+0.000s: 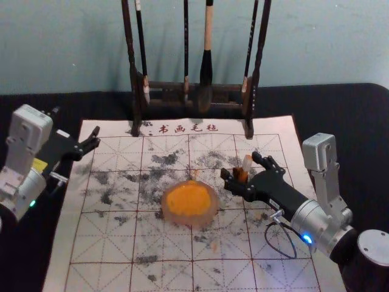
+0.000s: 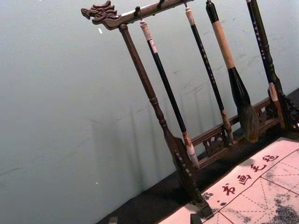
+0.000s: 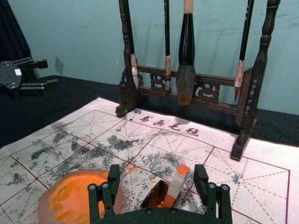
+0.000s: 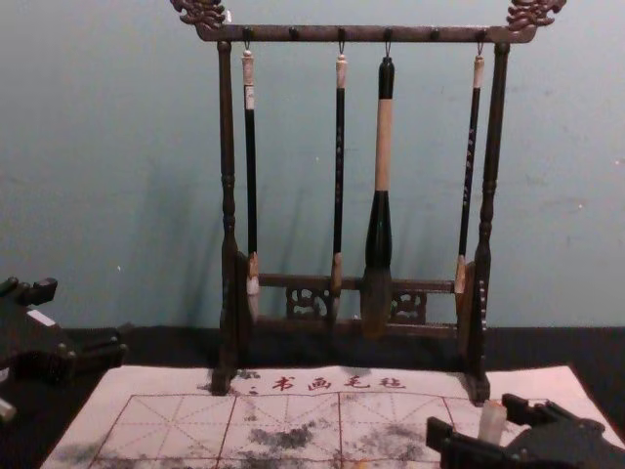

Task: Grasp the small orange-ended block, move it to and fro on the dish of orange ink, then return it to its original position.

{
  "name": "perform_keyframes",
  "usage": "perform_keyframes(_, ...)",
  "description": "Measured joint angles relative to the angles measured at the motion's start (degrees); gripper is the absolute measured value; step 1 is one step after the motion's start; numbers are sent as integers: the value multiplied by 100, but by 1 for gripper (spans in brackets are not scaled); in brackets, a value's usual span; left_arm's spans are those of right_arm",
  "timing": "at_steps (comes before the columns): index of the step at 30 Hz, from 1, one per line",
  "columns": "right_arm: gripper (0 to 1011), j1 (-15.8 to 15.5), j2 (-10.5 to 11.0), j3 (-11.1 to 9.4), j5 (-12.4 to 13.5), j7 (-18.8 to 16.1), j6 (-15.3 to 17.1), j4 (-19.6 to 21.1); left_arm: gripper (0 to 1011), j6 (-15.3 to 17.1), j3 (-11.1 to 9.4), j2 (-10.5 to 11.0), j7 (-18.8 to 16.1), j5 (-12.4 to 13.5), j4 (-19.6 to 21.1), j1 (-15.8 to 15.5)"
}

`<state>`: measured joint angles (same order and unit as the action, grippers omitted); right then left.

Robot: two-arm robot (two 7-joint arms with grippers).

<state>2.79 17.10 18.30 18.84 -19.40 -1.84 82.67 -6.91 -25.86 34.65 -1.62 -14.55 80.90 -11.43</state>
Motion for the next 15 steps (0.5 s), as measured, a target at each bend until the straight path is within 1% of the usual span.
perform_keyframes(1, 1002, 0, 0, 0, 0, 0, 0, 0, 1001, 0, 0, 0, 0, 0, 0, 0)
perform_keyframes(4, 1002, 1, -1, -2, 1, 0, -4, 6, 1001, 0, 0, 0, 0, 0, 0, 0)
perform_keyframes(8, 1002, 10, -9, -68, 63, -48, -127, 192, 1001, 0, 0, 0, 0, 0, 0, 0)
perform_keyframes(12, 1002, 22, -33, -212, 126, -40, -405, 505, 1001, 0, 0, 0, 0, 0, 0, 0)
perform_keyframes(13, 1002, 28, -55, -280, 125, 33, -485, 572, 1001, 0, 0, 0, 0, 0, 0, -1)
perform_keyframes(15, 1002, 37, -85, -341, 89, 136, -558, 595, 1001, 0, 0, 0, 0, 0, 0, 0)
